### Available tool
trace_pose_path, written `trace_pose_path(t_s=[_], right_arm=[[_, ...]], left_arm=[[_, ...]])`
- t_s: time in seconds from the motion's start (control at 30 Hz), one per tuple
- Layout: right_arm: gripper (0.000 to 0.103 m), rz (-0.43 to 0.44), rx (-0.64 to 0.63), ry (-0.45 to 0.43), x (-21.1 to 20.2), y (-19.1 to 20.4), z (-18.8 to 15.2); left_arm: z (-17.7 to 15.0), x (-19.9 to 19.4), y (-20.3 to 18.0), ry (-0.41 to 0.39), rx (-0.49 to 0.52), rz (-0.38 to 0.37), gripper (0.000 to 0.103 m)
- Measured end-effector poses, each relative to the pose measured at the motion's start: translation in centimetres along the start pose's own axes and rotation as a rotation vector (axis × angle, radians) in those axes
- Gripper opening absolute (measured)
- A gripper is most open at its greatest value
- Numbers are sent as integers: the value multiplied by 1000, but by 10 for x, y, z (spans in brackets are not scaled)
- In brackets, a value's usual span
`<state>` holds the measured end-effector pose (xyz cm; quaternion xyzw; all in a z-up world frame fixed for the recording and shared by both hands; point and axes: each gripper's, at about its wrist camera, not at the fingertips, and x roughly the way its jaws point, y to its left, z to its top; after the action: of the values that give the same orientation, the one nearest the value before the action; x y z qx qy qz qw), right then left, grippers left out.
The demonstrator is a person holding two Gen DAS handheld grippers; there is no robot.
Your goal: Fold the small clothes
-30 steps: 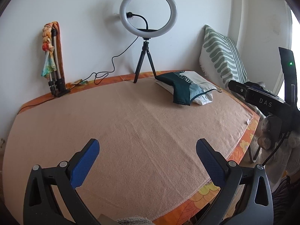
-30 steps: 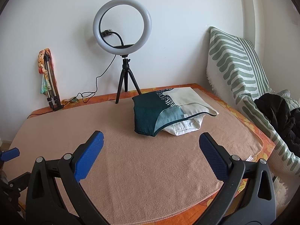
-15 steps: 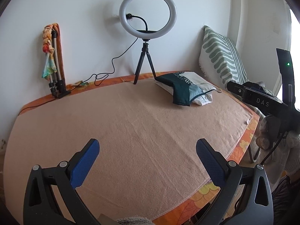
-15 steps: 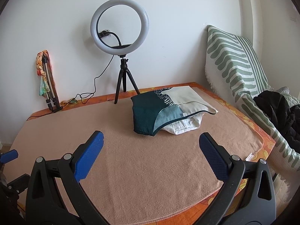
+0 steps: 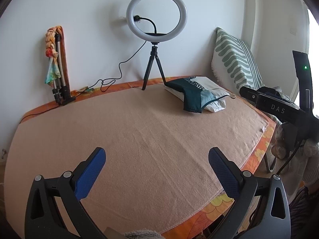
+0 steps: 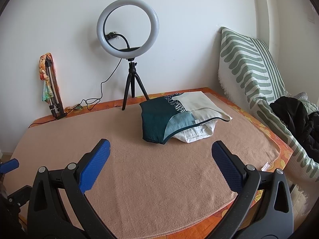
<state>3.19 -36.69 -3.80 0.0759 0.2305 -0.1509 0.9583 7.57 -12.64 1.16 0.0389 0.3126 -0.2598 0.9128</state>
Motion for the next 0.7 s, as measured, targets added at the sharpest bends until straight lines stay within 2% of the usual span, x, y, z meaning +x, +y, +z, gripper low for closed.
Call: trace_pose_path(t_s=[0.7], right_arm=[[103, 4, 2, 2, 1, 3, -1]], left_arm=[[1, -3, -1, -4, 2, -3, 103]])
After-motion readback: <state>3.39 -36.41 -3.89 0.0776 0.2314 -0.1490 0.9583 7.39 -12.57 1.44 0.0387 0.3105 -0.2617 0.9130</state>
